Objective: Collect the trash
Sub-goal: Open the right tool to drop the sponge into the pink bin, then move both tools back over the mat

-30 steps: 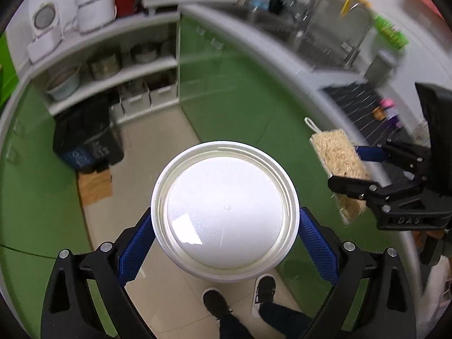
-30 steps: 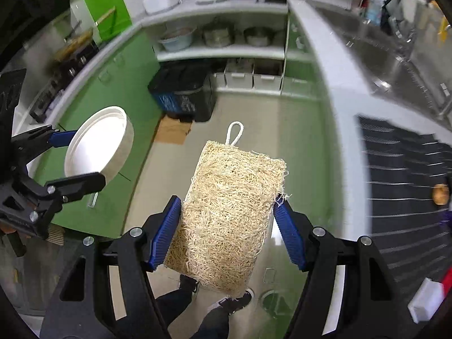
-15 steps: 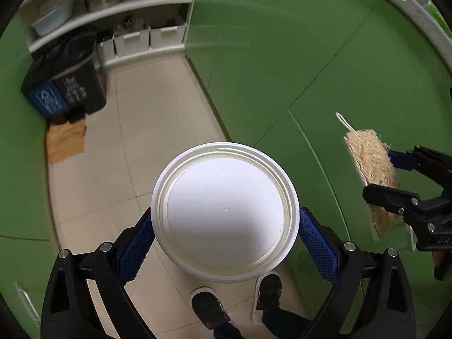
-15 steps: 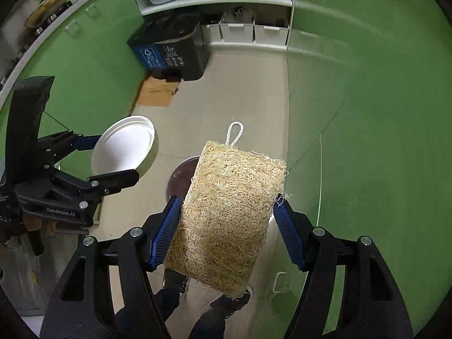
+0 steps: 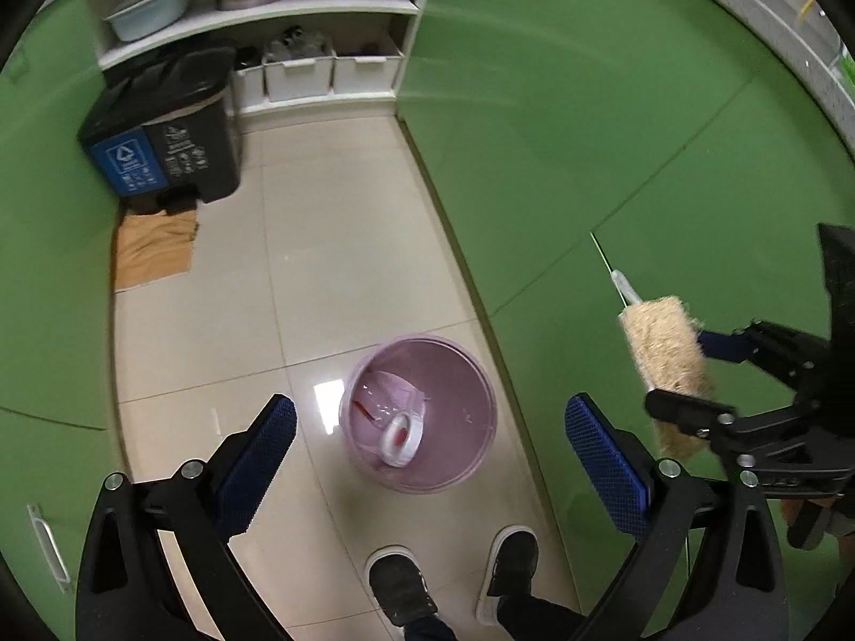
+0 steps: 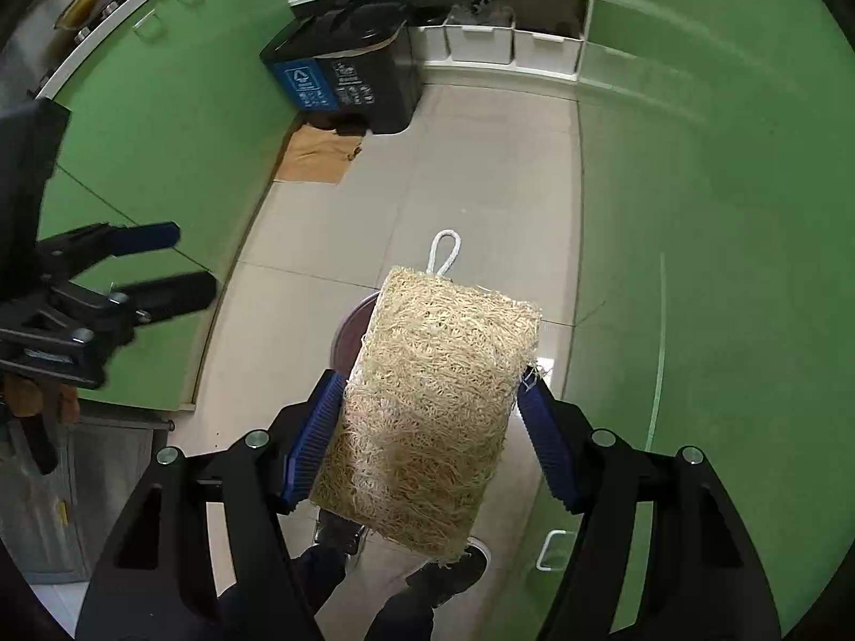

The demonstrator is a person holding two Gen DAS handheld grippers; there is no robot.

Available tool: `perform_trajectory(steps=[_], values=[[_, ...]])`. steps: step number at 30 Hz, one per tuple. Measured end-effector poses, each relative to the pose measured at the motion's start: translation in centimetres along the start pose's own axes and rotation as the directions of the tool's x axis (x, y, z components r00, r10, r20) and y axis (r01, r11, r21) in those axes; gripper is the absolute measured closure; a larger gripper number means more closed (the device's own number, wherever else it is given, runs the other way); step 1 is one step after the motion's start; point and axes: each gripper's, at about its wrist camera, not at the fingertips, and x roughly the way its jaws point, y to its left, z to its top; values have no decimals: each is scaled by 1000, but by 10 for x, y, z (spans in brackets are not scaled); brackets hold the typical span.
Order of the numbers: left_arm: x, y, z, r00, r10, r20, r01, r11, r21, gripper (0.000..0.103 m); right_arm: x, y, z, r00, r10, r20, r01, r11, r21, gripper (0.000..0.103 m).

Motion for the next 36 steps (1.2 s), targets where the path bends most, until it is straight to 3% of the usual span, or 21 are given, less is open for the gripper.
perform_trajectory(steps=[5,6,7,8,17,24,30,36], values=[[-12,17,-5,1000,19,22,-18,999,-30,6,27,15,7,999,42,-13,-42,999,-35,33],[-14,19,-7,999,23,25,-22,999,-34,6,32,17,8,999,48,-15,-48,998,-36,27],[-15,21,-8,999,27,27,-26,999,-37,6,36,19,10,999,50,-11,-50,998,-35,12],[-17,23,-9,999,31,29,-29,999,-41,6,37,19,9,999,50,-5,-50,998,-36,7],[-35,21,-8,999,32,35,-30,998,-50,6,17,15,5,999,4,-40,-4,1000,-1,5],[-101,-18,4,999,10,38,-10,1000,-7,6,-83,11,6,1000,-15,-8,15,998,61,5],[-186,-73,25,999,-1,38,-2,997,75,6,-222,-2,2,997,-32,68,22,989,149,4],[-247,-144,50,998,-49,43,40,980,193,6,-342,-41,-34,981,-118,156,69,955,287,3]])
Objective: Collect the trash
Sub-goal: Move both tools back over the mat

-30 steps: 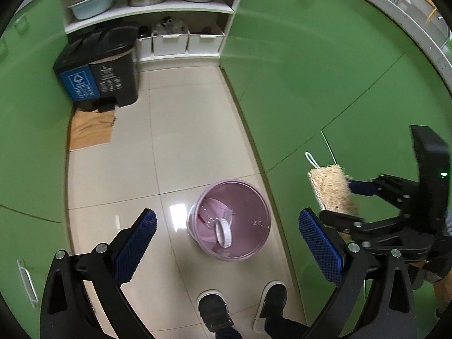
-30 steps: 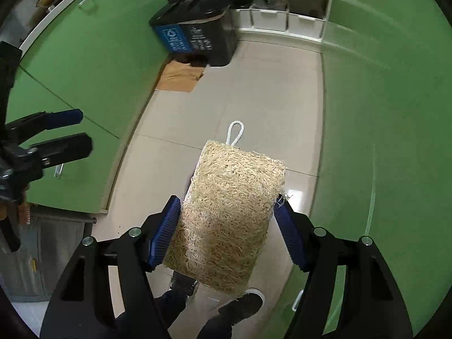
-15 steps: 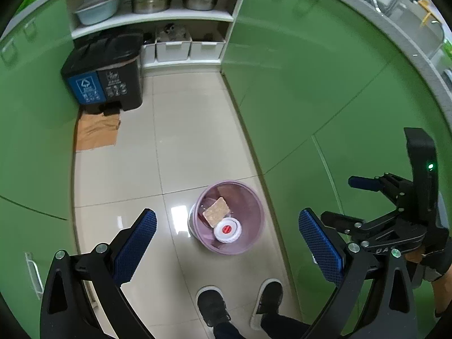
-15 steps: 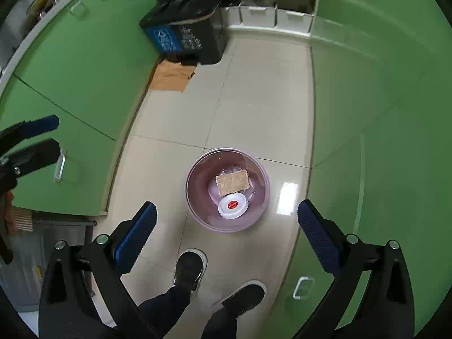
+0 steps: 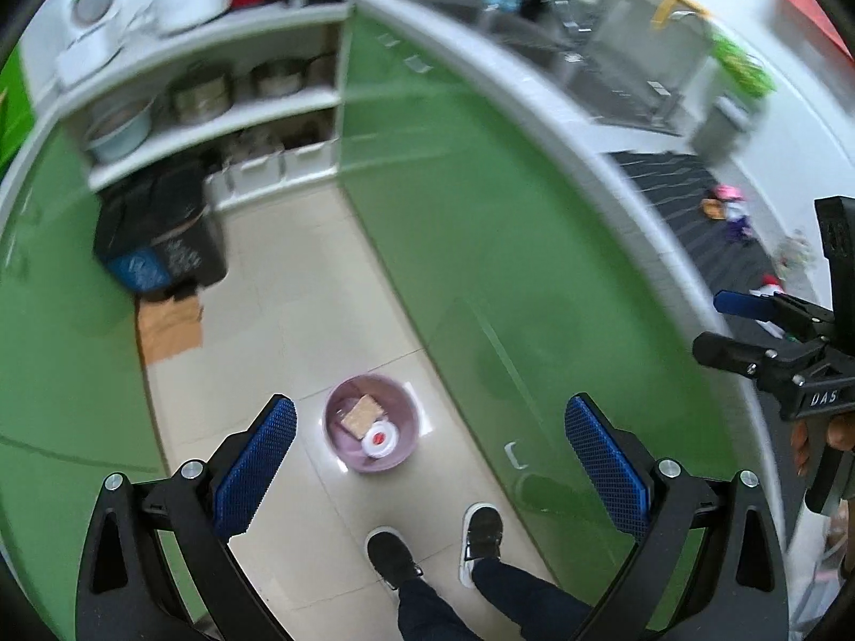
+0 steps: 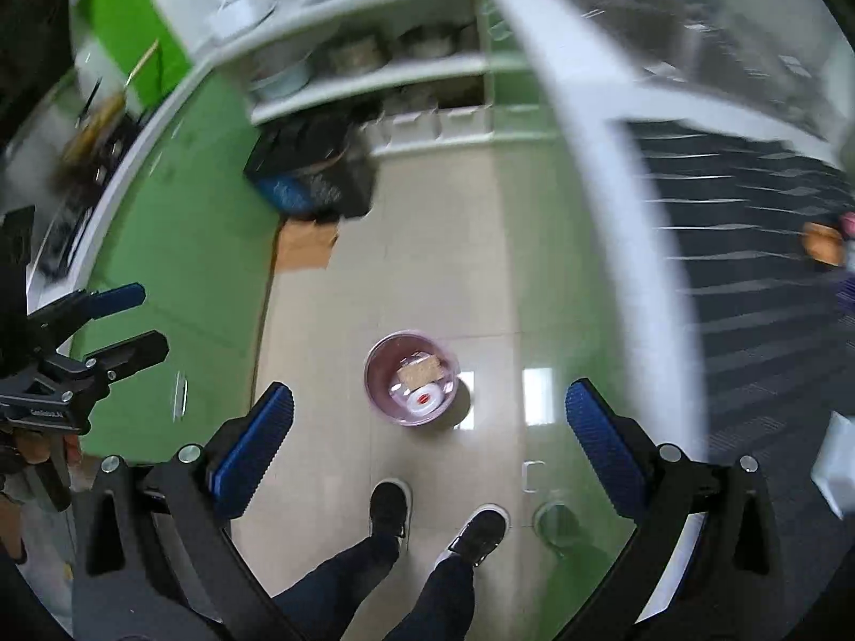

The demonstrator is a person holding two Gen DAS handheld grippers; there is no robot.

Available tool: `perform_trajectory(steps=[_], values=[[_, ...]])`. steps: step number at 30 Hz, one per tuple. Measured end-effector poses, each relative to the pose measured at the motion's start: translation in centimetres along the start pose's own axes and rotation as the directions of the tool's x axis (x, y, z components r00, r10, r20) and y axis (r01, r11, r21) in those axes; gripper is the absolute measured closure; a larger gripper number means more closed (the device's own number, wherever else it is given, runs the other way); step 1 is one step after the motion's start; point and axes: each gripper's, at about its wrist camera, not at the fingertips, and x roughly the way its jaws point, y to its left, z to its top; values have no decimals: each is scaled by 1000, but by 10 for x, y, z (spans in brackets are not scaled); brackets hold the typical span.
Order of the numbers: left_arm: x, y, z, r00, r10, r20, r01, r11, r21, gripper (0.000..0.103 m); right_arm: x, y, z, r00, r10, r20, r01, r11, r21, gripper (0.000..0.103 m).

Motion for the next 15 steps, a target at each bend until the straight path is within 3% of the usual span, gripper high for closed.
perform_trajectory(steps=[5,15], values=[[-13,-67,32,997,-71,11,69,990,123,6,-67,-63,-26,994,-91,63,82,989,124,3],[4,-219,76,982,-190,9,175,920,350,6,-148,-187,-80,961,-246,125,194,925,326,3]])
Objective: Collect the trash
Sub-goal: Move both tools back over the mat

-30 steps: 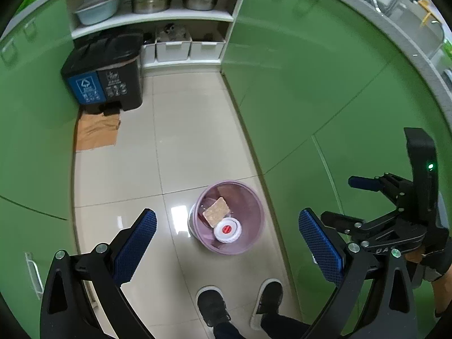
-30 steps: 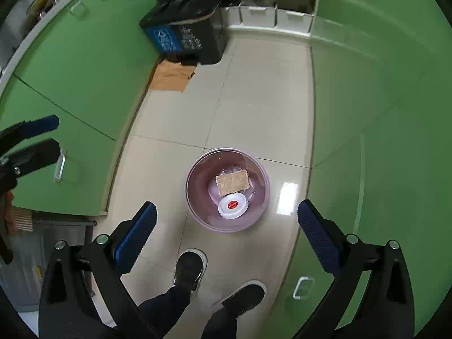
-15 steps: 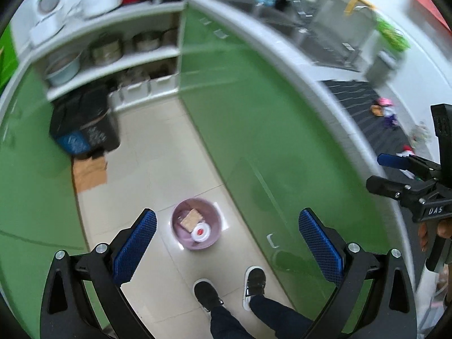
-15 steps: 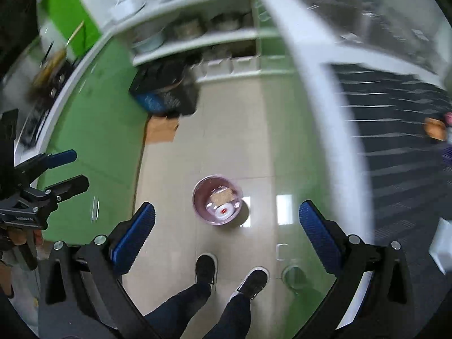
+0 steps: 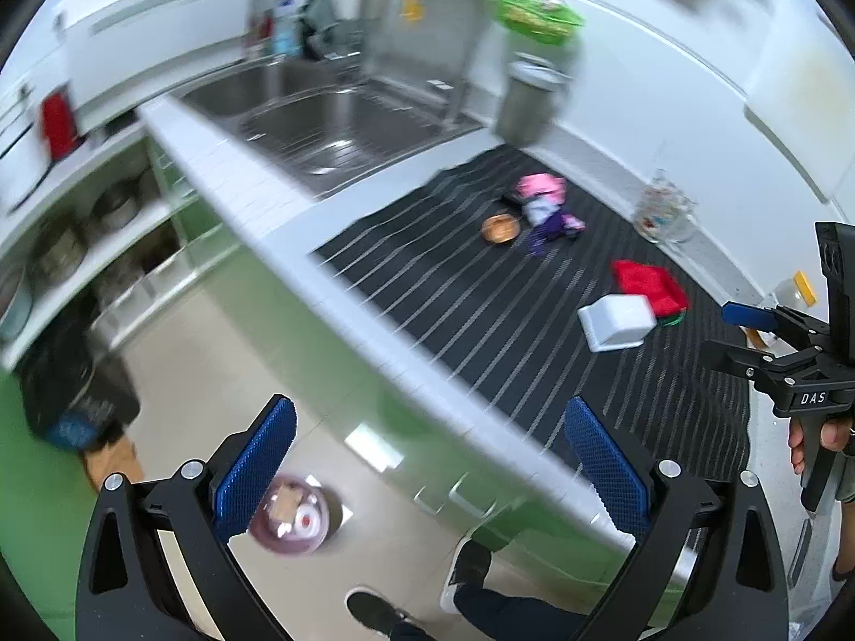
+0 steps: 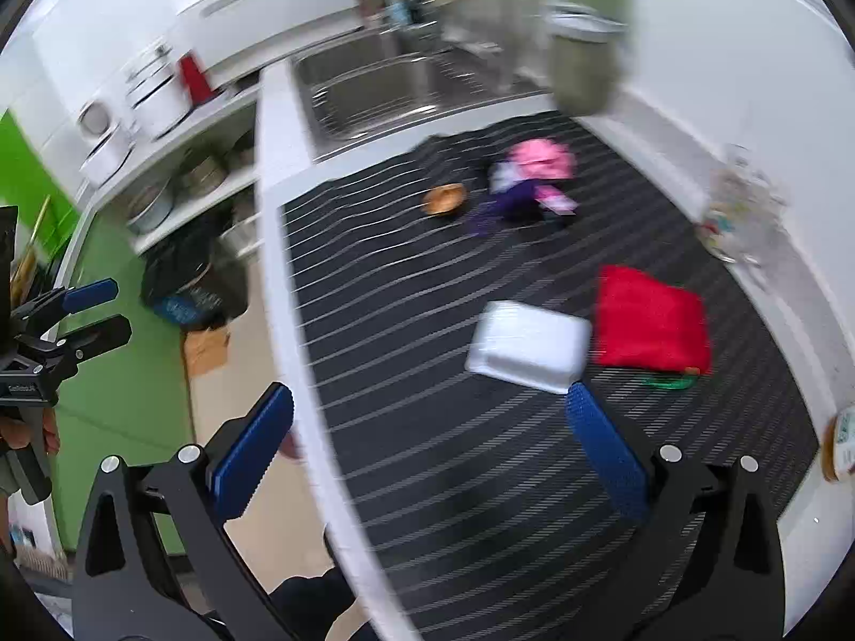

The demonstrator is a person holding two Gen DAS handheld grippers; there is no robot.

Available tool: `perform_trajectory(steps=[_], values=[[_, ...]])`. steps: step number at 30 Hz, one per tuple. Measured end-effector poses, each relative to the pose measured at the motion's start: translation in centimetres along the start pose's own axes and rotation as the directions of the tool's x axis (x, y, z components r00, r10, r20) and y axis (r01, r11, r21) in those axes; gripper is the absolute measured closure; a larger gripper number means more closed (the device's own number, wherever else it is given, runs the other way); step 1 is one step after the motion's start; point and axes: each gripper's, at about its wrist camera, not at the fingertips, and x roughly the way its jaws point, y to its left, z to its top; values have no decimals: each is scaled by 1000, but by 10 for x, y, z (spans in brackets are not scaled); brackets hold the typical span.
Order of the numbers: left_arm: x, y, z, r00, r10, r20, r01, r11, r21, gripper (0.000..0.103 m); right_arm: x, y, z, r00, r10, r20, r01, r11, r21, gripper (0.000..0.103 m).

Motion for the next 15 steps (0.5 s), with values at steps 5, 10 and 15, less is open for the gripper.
perform_trajectory(steps=[5,10,15], values=[[26,-40,29,999,-29,-14,30,998,58,6,-2,-47,6,999,-35,7,35,999,32,3],[59,-61,56,998,-34,-47,39,993,108,6,10,-69,16,999,-46,-6,47,998,51,3],[101,-67,84,995,-46,-86,58,988,145,6,23,-83,24,997,-70,-27,72,994,77,3]])
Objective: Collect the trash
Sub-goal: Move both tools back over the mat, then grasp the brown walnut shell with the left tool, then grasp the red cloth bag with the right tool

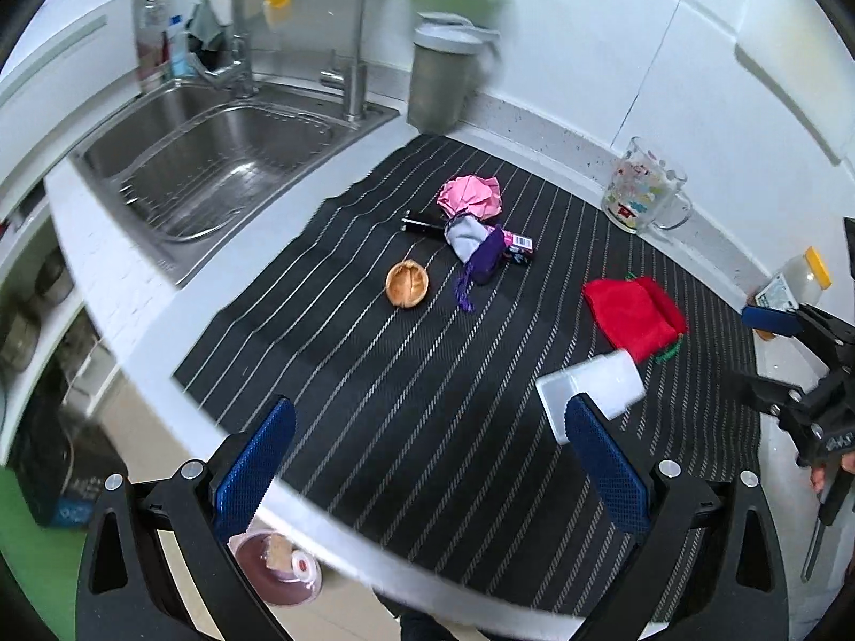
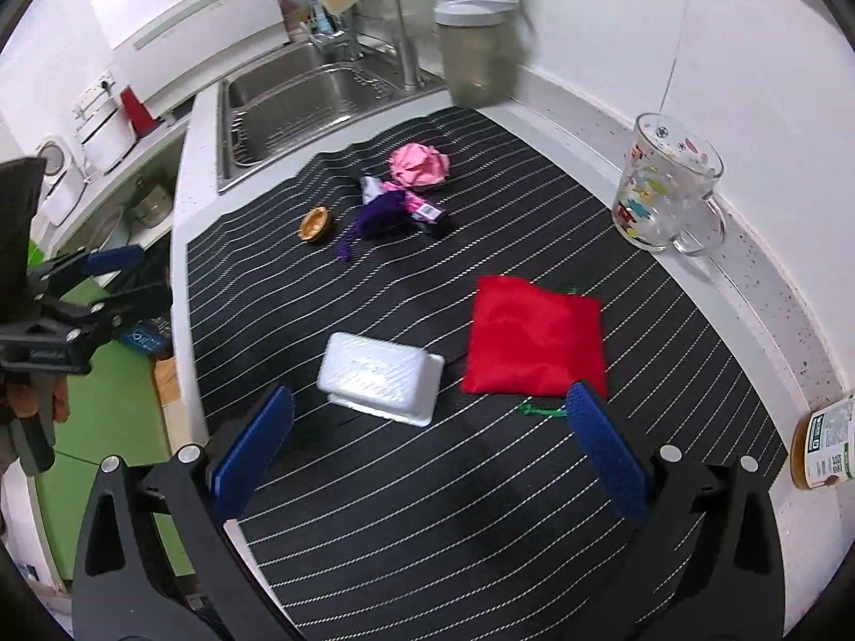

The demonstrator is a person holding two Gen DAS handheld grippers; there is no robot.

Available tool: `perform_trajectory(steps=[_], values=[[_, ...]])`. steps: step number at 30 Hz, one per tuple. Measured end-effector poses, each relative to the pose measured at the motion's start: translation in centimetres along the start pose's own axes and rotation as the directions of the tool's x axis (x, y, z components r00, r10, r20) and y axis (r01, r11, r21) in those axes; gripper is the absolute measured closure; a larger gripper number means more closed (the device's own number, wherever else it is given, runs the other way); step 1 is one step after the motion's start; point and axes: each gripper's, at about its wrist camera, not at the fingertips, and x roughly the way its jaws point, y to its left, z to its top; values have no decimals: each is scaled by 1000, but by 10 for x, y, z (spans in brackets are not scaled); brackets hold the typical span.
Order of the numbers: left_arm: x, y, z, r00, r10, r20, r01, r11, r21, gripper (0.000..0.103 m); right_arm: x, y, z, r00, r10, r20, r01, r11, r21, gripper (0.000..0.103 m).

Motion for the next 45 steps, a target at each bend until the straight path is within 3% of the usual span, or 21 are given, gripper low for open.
perform_trajectory(steps=[9,16,18,20,22,25,33,41,43,45], values=[[82,10,50,997,-24,-80,29,998,55,6,26,-25,17,998,-47,-43,51,995,88,3],[124,16,66,991,-31,-132,40,997,68,8,42,-47,21,995,-66,-69,75,986,150,3],[132,17,68,989,-32,-148,42,997,69,17,45,-52,21,995,-68,-74,79,984,160,3],[139,19,69,986,-32,-162,43,997,65,34,47,-54,22,995,-70,-78,82,983,165,3],[140,19,69,987,-23,-157,35,997,73,40,49,-56,22,994,-71,-80,84,982,170,3],[140,21,72,987,-25,-158,36,997,68,71,53,-57,23,994,-72,-85,86,982,171,3],[124,21,70,987,-38,-159,49,996,68,71,71,-60,27,990,-83,-110,100,982,159,3],[90,19,69,992,-51,-112,57,997,54,71,115,-76,25,971,-130,-199,163,974,160,4],[87,19,67,992,-56,-110,62,997,48,71,124,-79,23,966,-133,-223,170,973,156,24],[84,18,64,992,-61,-109,66,997,43,71,124,-79,23,968,-133,-213,166,975,145,27]])
